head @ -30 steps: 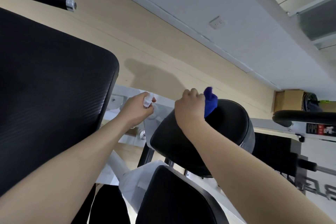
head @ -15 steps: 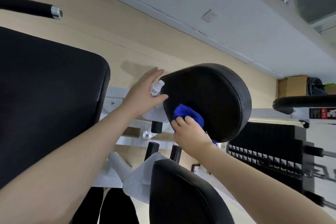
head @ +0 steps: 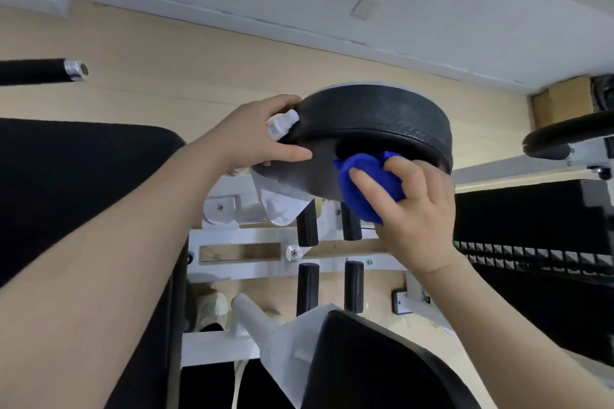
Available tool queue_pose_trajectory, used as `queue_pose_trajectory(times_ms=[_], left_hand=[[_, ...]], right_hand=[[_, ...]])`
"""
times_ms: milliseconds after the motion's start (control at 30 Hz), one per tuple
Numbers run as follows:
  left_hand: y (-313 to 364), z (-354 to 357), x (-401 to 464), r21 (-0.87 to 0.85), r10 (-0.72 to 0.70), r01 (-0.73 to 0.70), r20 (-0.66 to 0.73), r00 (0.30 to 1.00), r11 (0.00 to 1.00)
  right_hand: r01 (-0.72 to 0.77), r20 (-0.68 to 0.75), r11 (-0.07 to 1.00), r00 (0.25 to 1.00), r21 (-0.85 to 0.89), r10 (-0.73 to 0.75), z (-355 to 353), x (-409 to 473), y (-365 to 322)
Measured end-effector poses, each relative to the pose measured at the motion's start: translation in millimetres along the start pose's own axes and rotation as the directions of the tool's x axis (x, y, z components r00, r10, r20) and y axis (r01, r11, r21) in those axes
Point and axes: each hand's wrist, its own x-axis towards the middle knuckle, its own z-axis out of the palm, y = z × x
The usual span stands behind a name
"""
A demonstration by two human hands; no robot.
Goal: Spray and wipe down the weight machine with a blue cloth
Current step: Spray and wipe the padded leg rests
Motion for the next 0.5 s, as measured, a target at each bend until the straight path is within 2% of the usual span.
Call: queue_pose_trajectory(times_ms=[133,200,267,300,367,433,467,500], left_hand=[[2.6,4.7,-3.7,-0.021,0.007,-0.007,0.011,1.000,1.000],[4.9,7.3,-9.5,-0.021,-0.009,0.009,-0.013,1.000,1.000],[2.3,8.8,-13.9,-0.015,-0.045,0.044,-0.045,0.998,0.999],[2.3,9.8,-16.5,-0.014,-0.057,0.056,-0.061,0.997,0.998],[1.2,12.7,-25.2,-0.043,-0.067,0.063,-0.089,0.994,0.997],[2.6,13.2,-32.8,-0.051,-0.061,0.055,-0.119,0.991,0.997],[4.0,14.7,-35.8,-0.053,-0.057,0.050,-0.127,0.990,0.997],[6.6,16.2,-38.6,-0.047,-0.054,0.048,-0.130,0.990,0.998]], right_hand=[[-0.250,-0.060,0.959,0.964,0.132,0.260,-18.4,36.8,-23.6],[-0.304,-0.029,0.939,0.950,0.161,0.312,-27.2,65.2,-31.1],[-0.400,0.061,0.902,0.916,0.160,0.395,-33.6,84.8,-24.1],[-0.501,0.134,0.850,0.865,0.160,0.484,-37.8,86.6,-13.6],[-0.725,0.303,0.671,0.682,0.156,0.666,-43.2,72.3,15.2],[-0.843,0.409,0.517,0.528,0.146,0.744,-46.6,54.4,41.5],[-0.865,0.428,0.483,0.491,0.136,0.758,-48.6,51.2,47.1],[-0.864,0.433,0.483,0.493,0.142,0.754,-51.5,54.8,45.7]])
